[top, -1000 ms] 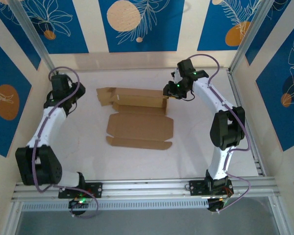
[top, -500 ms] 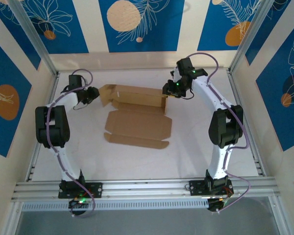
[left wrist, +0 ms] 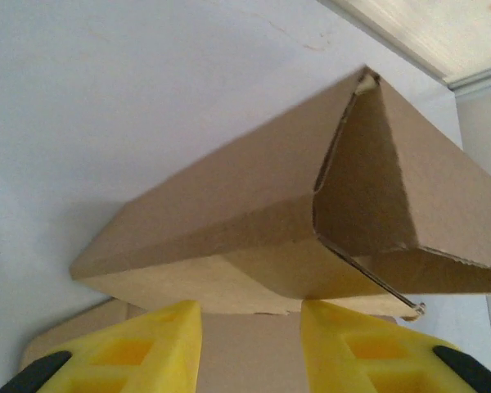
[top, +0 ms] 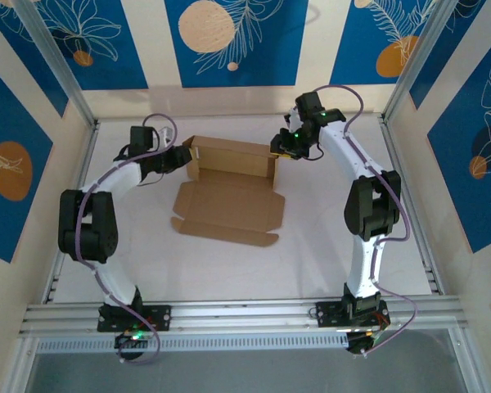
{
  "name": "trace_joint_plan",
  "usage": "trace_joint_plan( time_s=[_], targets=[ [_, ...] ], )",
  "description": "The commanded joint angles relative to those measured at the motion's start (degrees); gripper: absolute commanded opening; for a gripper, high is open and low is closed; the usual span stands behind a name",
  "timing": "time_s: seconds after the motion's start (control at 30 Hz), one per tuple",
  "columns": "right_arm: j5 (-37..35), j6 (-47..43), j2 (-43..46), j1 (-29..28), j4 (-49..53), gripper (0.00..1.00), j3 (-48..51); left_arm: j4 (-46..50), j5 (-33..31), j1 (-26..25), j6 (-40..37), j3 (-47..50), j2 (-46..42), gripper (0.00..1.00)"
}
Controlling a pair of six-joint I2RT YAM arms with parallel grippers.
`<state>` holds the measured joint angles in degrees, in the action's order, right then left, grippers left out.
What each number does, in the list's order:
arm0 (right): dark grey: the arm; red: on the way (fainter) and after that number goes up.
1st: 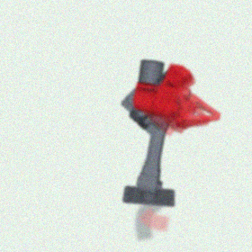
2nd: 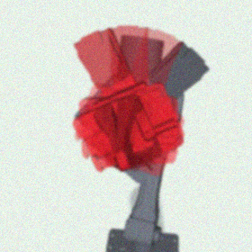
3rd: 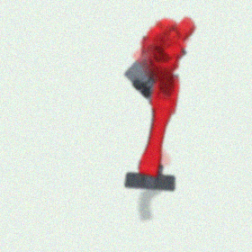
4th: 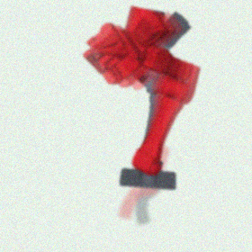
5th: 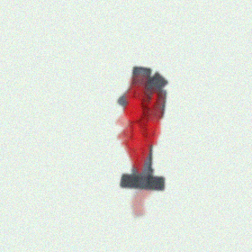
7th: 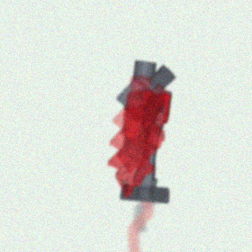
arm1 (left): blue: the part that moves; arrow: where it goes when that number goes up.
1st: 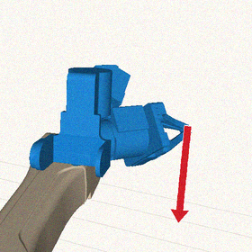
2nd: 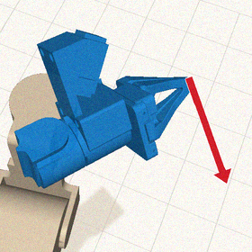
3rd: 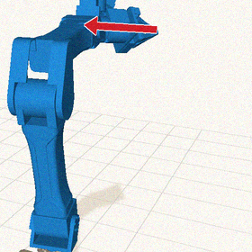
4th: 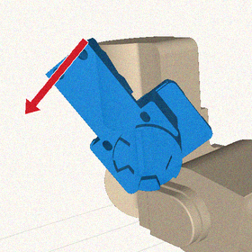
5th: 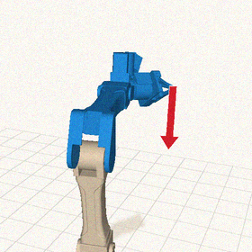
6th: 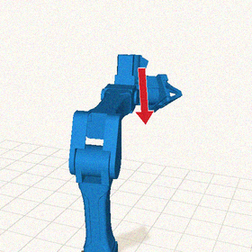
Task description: Fold the paper box
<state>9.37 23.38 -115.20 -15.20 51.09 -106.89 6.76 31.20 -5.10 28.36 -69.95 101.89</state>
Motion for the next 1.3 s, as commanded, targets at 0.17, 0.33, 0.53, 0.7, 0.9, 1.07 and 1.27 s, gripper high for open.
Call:
trace_joint_plan(
  time_s=[0.17, 0.33, 0.53, 0.7, 0.9, 1.07, 1.27],
  targets=[
    [0.2, -2.4, -2.8, 0.3, 4.7, 0.37, 0.8, -2.8, 4.3, -0.2, -6.2, 2.6, -3.4, 0.37],
    [2.6, -3.5, -2.6, -0.5, 3.7, 0.37, 1.8, -9.6, 7.0, -0.9, -5.4, 3.9, -1.2, 0.36],
    [-0.9, -4.0, -1.4, -0.6, 4.2, 0.37, 2.2, -15.9, 7.8, -2.9, -6.6, 8.7, -5.3, 0.36],
    [-1.7, -3.2, -1.2, -0.6, 3.8, 0.36, 1.8, -22.8, 6.5, -3.6, -1.3, 12.0, -4.2, 0.37],
    [-6.4, -4.0, -1.4, -0.7, 5.2, 0.36, 1.6, -22.8, 5.5, -4.4, -1.7, 15.2, -13.7, 0.37],
    [-8.1, -5.5, -1.0, -0.9, 5.3, 0.35, 2.2, -14.2, -1.5, -2.8, -8.0, 11.5, -25.2, 0.38],
    [-7.3, -6.0, -0.9, -1.2, 5.0, 0.35, 3.0, -4.2, -22.2, 4.5, -7.3, 6.5, -24.9, 0.45]
  ],
)
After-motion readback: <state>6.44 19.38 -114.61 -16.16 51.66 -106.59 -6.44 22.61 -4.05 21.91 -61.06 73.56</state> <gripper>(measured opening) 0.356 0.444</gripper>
